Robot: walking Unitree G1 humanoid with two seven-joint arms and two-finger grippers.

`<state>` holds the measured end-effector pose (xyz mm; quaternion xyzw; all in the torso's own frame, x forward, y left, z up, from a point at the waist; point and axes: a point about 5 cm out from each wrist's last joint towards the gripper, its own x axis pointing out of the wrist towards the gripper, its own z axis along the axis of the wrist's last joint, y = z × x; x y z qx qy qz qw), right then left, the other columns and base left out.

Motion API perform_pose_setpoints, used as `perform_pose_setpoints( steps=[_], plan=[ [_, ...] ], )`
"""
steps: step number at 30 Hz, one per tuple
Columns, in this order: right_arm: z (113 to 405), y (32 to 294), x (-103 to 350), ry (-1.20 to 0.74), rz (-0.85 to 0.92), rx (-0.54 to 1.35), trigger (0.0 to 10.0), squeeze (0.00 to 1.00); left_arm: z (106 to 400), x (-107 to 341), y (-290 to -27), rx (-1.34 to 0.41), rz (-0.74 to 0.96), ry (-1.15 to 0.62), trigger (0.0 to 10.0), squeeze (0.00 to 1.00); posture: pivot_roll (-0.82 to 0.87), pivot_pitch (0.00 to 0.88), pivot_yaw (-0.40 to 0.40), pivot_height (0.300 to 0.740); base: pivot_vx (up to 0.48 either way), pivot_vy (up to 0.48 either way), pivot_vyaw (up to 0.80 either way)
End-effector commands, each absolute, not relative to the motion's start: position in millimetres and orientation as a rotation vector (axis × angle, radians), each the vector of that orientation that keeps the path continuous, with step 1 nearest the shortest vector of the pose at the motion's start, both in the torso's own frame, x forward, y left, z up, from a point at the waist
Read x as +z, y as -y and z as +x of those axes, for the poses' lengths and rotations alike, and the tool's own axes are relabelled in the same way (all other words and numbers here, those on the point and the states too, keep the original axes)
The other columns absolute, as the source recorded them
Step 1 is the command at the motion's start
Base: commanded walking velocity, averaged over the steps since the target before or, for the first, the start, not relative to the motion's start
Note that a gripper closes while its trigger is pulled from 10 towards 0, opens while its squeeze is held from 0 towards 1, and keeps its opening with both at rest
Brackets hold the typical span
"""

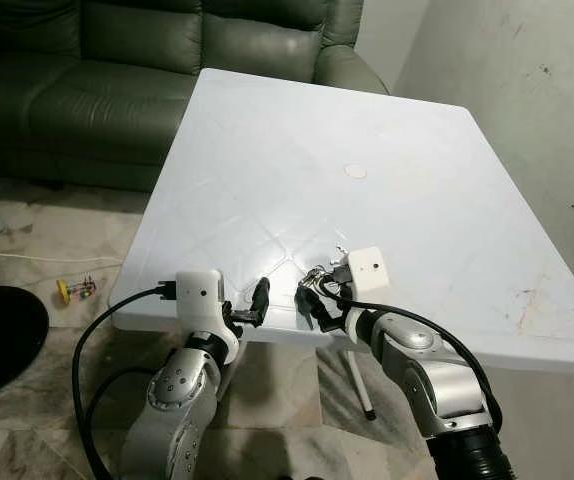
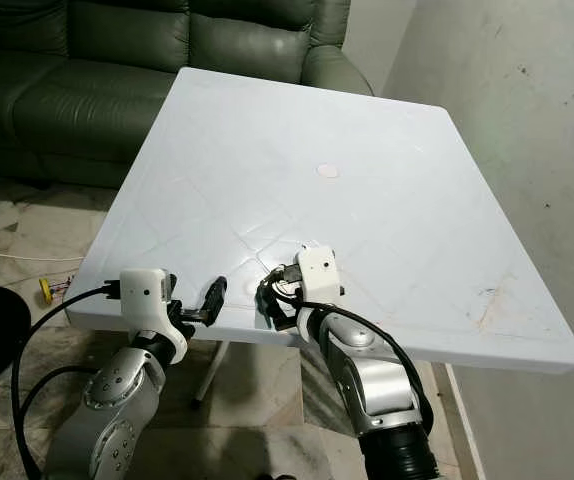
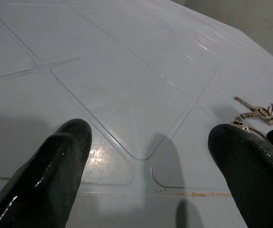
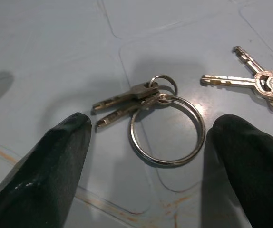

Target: Hang keys on a hook

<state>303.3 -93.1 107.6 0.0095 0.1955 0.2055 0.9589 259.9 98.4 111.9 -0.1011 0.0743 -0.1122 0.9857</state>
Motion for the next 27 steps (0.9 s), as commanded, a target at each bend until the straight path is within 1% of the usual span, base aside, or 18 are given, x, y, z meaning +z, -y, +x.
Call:
perform_pose_setpoints(
  steps=[1,4,5,6,7,8,9,10,26,27],
  plan=[
    [303.5,97.8,105.2,-0.422,0.015,0.39,10.0,0.0,259.2,117.1,-87.1,-0.243,-0.241,-0.142,10.0,0.0,0.02,0.112,-0.168,0.74,0.0,0.0,0.0],
    [302.6,97.0,105.2,-0.427,0.025,0.391,10.0,0.0,259.3,117.3,-87.3,-0.24,-0.243,-0.143,10.0,0.0,0.02,0.115,-0.169,0.74,0.0,0.0,0.0],
    [301.7,95.9,106.1,-0.429,0.038,0.401,8.3,0.0,259.6,117.6,-87.4,-0.239,-0.243,-0.142,10.0,0.0,0.01,0.118,-0.17,0.74,0.0,0.0,0.0],
    [301.3,95.7,107.1,-0.426,0.042,0.403,7.5,0.0,259.6,117.7,-87.4,-0.238,-0.243,-0.143,10.0,0.0,0.01,0.119,-0.169,0.74,0.0,0.0,0.0],
    [301.0,95.7,107.7,-0.425,0.044,0.405,7.5,0.0,259.6,117.7,-87.4,-0.238,-0.243,-0.143,10.0,0.0,0.01,0.119,-0.169,0.74,0.0,0.0,0.0],
    [301.7,97.3,109.3,-0.416,0.051,0.393,1.6,0.0,259.7,118.0,-87.3,-0.237,-0.245,-0.143,10.0,0.0,0.01,0.12,-0.17,0.74,0.0,0.0,0.0],
    [301.7,97.3,109.3,-0.416,0.051,0.393,1.6,0.0,259.7,118.0,-87.3,-0.237,-0.245,-0.143,10.0,0.0,0.01,0.12,-0.17,0.74,0.0,0.0,0.0],
    [301.6,98.4,110.3,-0.413,0.056,0.394,0.0,0.0,259.7,118.0,-87.4,-0.237,-0.247,-0.143,10.0,0.0,0.01,0.12,-0.17,0.74,0.0,0.0,0.0],
    [301.5,101.9,114.2,-0.408,0.088,0.388,0.0,0.0,261.7,119.1,-87.1,-0.24,-0.252,-0.14,10.0,0.0,0.0,0.117,-0.165,0.74,0.0,0.0,0.0],
    [302.3,101.7,115.0,-0.405,0.098,0.383,1.3,0.0,262.0,118.9,-87.2,-0.241,-0.251,-0.14,10.0,0.0,0.0,0.11,-0.166,0.74,0.0,0.0,0.0]
  ],
)
